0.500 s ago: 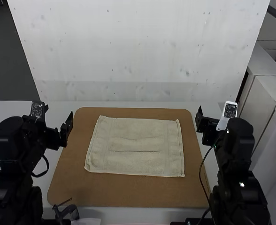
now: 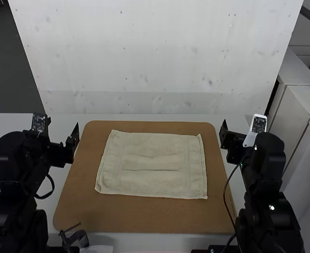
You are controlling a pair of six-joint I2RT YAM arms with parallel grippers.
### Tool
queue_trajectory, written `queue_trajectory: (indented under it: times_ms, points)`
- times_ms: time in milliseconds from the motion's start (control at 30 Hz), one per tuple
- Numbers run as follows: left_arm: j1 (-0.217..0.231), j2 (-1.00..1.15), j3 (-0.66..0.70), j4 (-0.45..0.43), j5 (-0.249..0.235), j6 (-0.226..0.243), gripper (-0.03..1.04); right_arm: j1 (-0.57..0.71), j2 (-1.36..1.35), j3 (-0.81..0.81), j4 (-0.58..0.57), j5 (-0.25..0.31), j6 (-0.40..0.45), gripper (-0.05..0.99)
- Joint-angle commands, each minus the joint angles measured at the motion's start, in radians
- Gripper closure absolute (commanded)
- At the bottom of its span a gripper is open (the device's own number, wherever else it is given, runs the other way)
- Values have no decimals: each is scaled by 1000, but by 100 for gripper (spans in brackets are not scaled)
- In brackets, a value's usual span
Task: Fold the towel.
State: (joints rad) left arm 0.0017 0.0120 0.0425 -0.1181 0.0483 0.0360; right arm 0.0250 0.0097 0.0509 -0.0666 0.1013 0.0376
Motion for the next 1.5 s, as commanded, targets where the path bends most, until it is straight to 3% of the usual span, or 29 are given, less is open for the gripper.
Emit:
queue_trajectory:
  times_ms: [0, 367, 467, 633, 867, 1100, 1467]
  points:
    - [-3, -14, 8, 8, -22, -10, 5, 9, -14, 9, 8, 12, 12, -2]
    - [-5, -10, 3, 8, -67, -2, 3, 12, -13, 10, 1, 26, 10, -3]
    - [-6, -10, 5, 8, -84, 8, 3, 15, -14, 10, -2, 8, 7, -3]
    - [-5, 32, 115, -32, -87, 15, 4, 21, 13, 90, -68, -5, -2, -3]
    - [-22, 292, 267, -106, -119, -1, 4, 21, 214, 182, -104, -6, -1, -3]
    - [-106, 629, 441, -235, -126, -44, 4, 23, 515, 320, -141, -6, -2, -3]
    - [-147, 1115, 631, -284, -77, -99, 4, 41, 967, 489, -93, -61, 10, 0]
